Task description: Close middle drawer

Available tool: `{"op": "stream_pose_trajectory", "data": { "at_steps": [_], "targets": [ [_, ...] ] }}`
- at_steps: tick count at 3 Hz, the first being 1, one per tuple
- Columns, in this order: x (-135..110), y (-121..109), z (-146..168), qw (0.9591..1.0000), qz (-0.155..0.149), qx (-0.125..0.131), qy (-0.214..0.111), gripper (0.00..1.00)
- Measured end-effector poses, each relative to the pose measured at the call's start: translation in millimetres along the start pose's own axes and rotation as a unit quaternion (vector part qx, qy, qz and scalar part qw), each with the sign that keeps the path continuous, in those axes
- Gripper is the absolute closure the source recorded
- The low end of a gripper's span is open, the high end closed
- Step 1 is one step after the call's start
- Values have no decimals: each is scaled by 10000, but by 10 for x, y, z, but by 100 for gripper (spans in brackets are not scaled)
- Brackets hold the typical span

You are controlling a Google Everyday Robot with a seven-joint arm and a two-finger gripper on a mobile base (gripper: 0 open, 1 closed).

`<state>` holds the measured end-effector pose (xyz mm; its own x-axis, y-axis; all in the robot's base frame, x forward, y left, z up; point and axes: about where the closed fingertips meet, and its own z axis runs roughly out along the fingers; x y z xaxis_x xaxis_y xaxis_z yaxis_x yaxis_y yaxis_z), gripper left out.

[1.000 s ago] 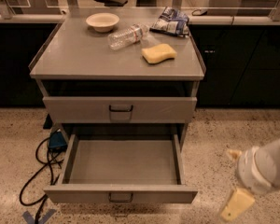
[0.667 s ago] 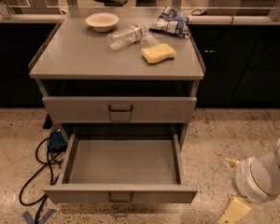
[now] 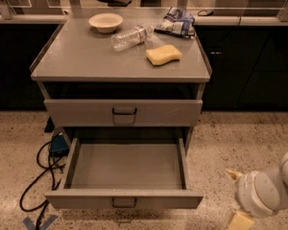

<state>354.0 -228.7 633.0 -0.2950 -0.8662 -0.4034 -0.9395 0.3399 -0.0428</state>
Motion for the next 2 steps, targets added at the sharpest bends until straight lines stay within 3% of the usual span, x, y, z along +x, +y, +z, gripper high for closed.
{"op": "stream_pose_trajectory", "data": {
  "at_steps": [1,2],
  "targets": [
    [52,267,642,9967,-586,-349,-445,0],
    [85,347,837,9931,-874,-519,-593,0]
  ]
}}
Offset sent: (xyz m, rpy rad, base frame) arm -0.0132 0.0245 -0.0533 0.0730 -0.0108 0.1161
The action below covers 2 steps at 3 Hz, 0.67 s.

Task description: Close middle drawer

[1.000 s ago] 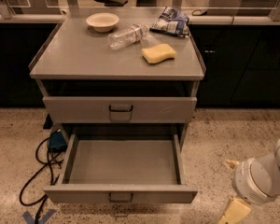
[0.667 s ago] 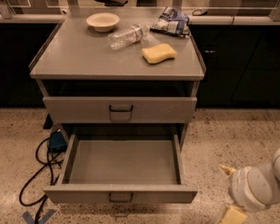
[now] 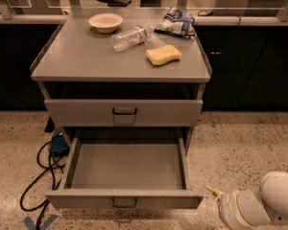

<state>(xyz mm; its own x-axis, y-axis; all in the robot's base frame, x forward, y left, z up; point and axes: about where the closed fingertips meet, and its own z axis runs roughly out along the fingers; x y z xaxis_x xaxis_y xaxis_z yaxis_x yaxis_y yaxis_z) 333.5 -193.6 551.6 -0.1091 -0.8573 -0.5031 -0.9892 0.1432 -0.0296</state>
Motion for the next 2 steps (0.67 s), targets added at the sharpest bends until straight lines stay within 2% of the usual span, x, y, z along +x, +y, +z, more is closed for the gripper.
{"op": "stream_pose_trajectory", "data": {
  "at_steps": [1,2],
  "targets": [
    [-2,-1,-3,10000,-3,3,3,0],
    [29,55,221,9989,-73,-143,-448,0]
  ]
}}
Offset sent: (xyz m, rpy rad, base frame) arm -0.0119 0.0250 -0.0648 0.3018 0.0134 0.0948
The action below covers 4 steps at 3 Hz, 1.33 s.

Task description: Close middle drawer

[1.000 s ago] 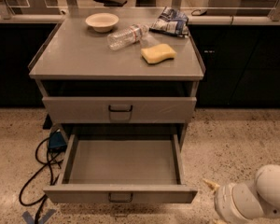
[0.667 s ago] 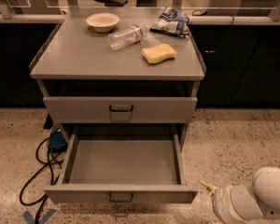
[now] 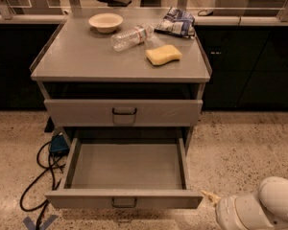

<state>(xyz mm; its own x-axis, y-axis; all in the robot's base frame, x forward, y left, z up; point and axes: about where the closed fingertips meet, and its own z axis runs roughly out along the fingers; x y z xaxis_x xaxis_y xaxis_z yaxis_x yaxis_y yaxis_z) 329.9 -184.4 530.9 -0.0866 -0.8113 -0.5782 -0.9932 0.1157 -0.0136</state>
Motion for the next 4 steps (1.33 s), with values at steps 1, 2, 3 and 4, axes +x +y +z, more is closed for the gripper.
{"op": "stream_pose_trajectory", "data": {
  "at_steps": [1,2,3,4],
  "targets": [
    [3,128,548,9961,-133,-307,-813,0],
    [-10,265,1212,9873,-182,-776,-1377,0],
    [-75,193,1807,9801,-217,-1121,-1624,0],
    [-76,-57,2128,9845,-2,-1031,-1421,0]
  ]
}}
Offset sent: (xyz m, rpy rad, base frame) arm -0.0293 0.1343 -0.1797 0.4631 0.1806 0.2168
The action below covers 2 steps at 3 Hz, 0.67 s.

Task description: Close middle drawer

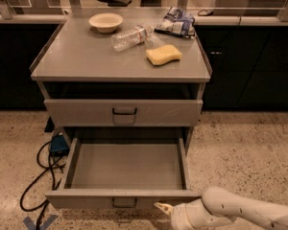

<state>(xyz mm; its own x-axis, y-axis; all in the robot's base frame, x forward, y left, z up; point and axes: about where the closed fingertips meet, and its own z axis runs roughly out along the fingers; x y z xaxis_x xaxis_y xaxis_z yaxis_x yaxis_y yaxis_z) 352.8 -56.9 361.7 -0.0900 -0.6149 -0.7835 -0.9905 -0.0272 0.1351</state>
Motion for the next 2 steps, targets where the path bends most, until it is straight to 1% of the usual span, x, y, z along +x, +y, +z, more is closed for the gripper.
{"op": "stream_pose_trajectory", "data": {
  "at_steps": [1,2],
  "targets": [
    [94,-337,5,9975,384,440,389,0],
    [110,-410,-18,9962,481,555,465,0]
  ]
}}
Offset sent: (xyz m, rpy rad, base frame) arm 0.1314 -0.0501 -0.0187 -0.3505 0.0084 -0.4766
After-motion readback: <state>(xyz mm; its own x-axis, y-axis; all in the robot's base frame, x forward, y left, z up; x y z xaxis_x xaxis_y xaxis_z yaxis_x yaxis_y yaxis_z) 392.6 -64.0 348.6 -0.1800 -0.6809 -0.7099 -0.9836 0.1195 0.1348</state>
